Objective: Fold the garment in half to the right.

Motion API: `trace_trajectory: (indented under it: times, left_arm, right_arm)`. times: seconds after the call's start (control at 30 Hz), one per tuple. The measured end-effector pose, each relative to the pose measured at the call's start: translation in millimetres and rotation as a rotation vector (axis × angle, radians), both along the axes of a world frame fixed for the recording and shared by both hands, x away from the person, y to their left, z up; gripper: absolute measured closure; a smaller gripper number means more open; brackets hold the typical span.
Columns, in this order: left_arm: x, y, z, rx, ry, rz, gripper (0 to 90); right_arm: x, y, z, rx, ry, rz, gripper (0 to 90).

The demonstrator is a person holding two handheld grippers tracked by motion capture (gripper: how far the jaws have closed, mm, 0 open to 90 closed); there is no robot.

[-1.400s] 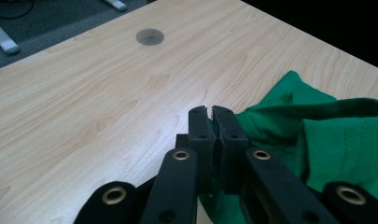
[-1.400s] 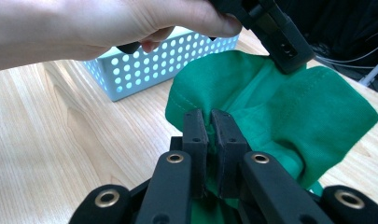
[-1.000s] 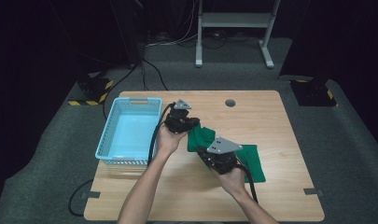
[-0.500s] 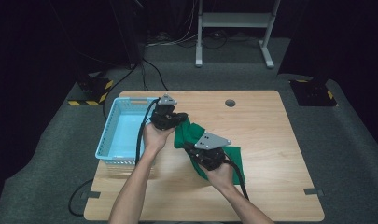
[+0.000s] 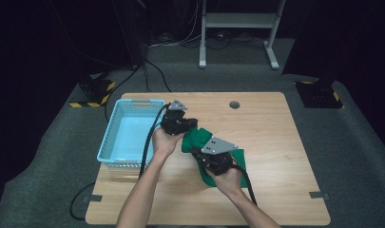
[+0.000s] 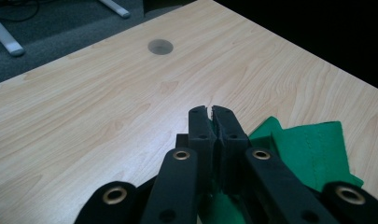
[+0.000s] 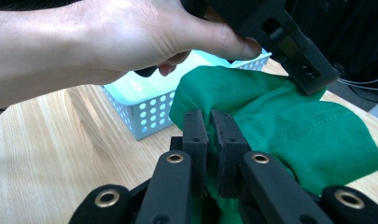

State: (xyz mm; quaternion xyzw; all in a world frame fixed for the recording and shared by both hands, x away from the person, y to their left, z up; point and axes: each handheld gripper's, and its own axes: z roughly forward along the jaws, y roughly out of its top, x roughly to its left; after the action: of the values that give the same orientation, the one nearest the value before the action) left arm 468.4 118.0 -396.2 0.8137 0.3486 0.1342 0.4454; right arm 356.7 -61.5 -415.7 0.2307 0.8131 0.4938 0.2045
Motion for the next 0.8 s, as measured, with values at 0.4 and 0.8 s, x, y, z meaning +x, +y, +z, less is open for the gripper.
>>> trace_trajectory:
  times: [0.4,0.8]
  left_arm:
    - [5.6,-24.4,-13.8,-0.001,0.018,-0.034,86.5]
    - [8.7,-51.4,-27.7,-0.003,0.038,-0.079,86.4]
  right_arm:
    - [-0.4,-21.5,-9.4,0.006,0.031,-0.037,85.5]
    - [-5.7,-47.4,-21.5,0.019,0.043,-0.077,85.5]
